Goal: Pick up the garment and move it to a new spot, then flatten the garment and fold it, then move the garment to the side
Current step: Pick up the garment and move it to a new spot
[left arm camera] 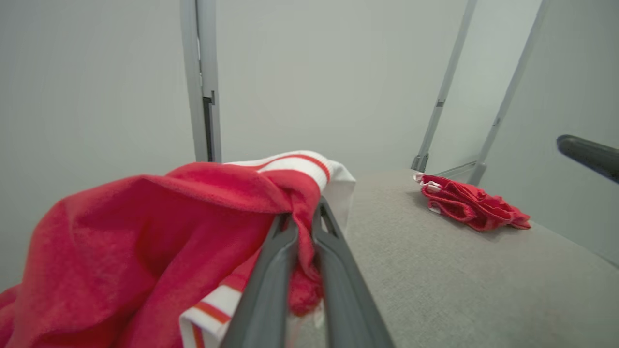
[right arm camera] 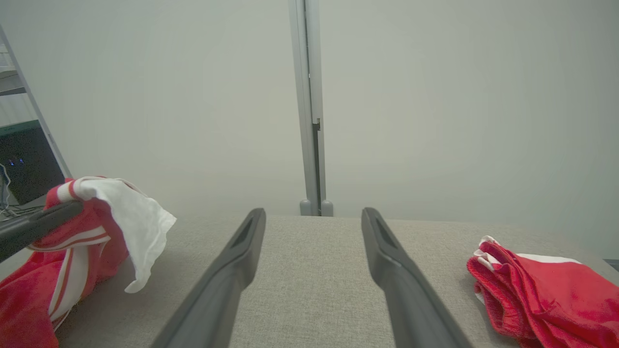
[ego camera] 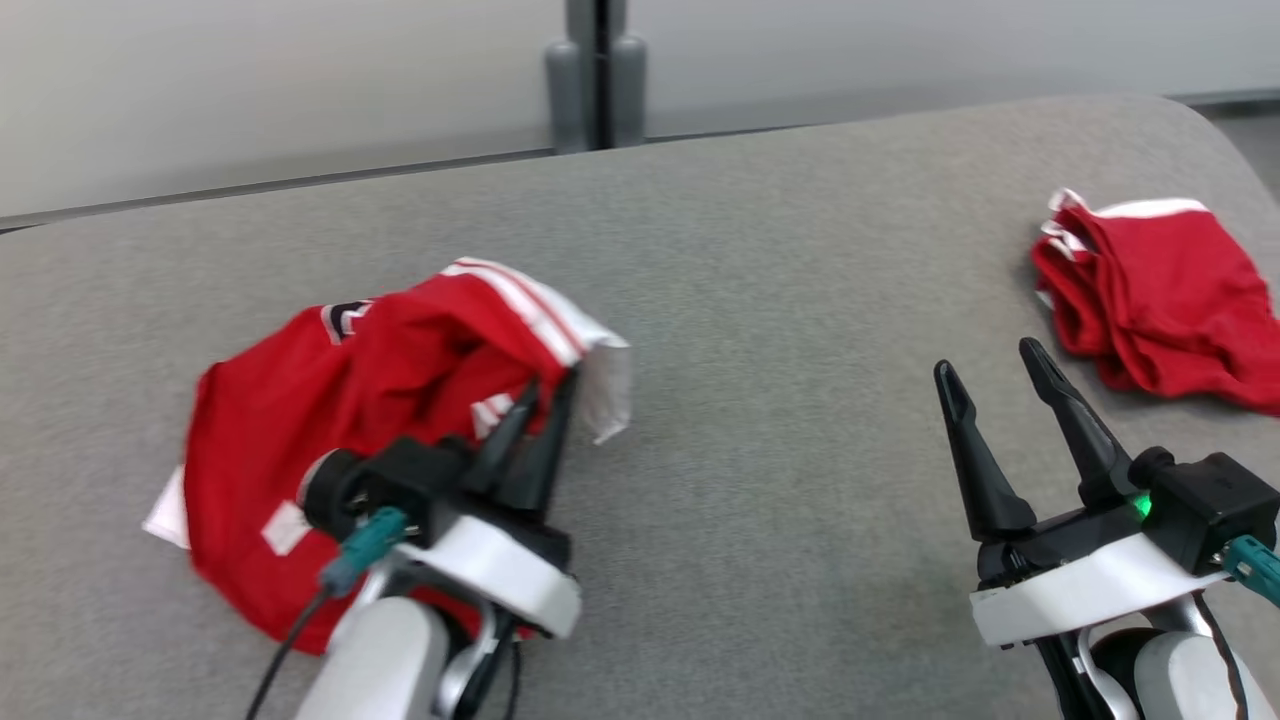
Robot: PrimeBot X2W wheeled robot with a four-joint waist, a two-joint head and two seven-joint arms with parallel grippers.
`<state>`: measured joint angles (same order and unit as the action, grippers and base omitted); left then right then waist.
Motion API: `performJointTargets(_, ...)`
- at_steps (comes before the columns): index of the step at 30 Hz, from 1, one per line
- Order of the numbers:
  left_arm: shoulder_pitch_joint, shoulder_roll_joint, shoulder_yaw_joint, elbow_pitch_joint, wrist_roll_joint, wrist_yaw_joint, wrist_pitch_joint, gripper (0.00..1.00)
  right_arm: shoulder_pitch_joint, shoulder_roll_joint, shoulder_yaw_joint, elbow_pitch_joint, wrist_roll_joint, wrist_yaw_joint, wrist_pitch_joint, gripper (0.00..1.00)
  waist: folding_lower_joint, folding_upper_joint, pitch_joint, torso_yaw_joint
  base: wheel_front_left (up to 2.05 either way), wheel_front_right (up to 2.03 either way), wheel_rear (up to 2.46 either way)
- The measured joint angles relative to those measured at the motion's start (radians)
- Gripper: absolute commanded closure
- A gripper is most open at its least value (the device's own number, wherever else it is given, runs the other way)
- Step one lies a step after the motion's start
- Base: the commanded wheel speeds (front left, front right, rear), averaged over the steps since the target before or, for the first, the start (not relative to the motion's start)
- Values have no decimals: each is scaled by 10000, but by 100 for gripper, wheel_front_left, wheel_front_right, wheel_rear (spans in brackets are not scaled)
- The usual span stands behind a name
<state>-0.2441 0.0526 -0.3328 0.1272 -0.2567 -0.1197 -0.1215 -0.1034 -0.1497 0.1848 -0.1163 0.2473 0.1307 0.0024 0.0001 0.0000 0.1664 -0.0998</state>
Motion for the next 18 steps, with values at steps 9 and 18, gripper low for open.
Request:
performJointTargets(9,-1072,-35,-2339,853,-295,-77,295,100,-7,401,-238,140,23,2,-464,0,-1,0,1005,-1248,0,0,0)
performJointTargets(18,-1548,403,-2953,1223,-458,-100,-205,0,-258,602,-238,460,-4,2,-815,0,0,0,1823,-1459,0,0,0)
